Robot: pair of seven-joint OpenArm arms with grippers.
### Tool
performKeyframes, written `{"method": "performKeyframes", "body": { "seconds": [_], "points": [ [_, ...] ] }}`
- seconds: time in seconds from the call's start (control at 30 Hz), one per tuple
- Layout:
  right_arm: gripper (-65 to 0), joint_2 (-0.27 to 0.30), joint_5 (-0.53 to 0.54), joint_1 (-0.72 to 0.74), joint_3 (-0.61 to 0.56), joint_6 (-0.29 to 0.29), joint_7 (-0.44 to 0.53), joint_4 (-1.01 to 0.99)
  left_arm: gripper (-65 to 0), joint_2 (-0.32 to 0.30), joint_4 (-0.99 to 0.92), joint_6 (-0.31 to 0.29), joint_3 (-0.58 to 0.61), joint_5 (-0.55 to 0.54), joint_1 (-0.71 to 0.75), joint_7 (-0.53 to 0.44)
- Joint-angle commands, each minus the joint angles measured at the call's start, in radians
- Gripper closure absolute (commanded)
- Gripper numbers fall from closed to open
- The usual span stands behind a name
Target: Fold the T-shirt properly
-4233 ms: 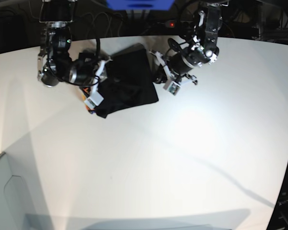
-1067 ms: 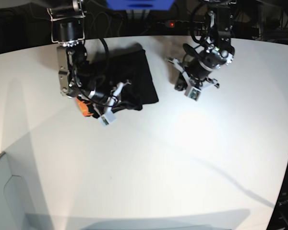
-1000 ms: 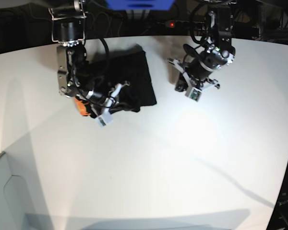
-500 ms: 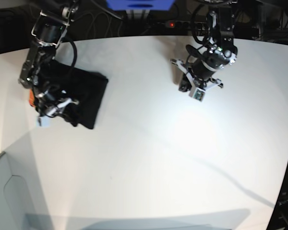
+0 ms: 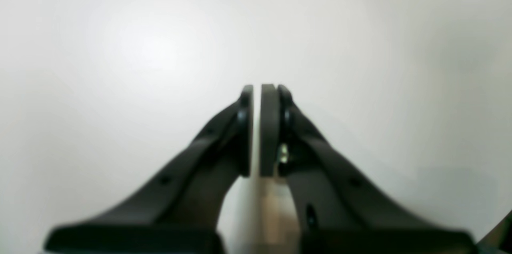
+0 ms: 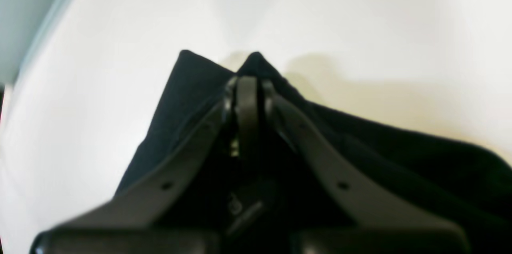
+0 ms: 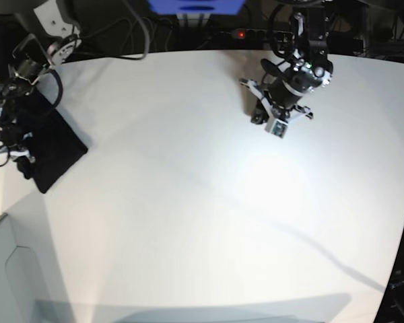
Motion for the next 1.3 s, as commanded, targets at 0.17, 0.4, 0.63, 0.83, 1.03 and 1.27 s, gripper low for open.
{"method": "performKeyframes", "body": {
  "seconds": [0.17,0.4,0.63,0.83,1.03,1.27],
  "points": [
    [0.0,0.045,-0.009,0.01,0.155,-0.124,-0.007,0.002,-3.5,-0.005,0.022,-0.004,-0.002,-0.013,0.006,-0.02],
    [0.0,0.045,-0.007,0.02,0.192,-0.176,-0.007,0.023,-3.5,-0.005,0.017,-0.004,-0.002,-0.013,0.006,-0.02],
    [0.0,-0.027,-0.007,0.044,0.186,-0.181,-0.019,0.26,-3.5,-0.005,0.02,-0.004,-0.002,-0.013,0.006,-0.02],
    [0.0,-0.068,-0.009,0.075,0.183,-0.181,-0.02,0.396,-3.5,-0.005,0.02,-0.004,-0.002,-0.013,0.006,-0.02],
    [0.0,-0.076,-0.009,0.067,0.183,-0.178,-0.108,0.577,-3.5,-0.008,0.031,-0.004,-0.002,-0.013,0.008,-0.02],
    [0.0,-0.085,-0.009,-0.132,0.097,-0.176,-0.097,0.835,-3.5,-0.012,0.184,-0.004,-0.002,-0.006,0.051,-0.023]
  ]
}}
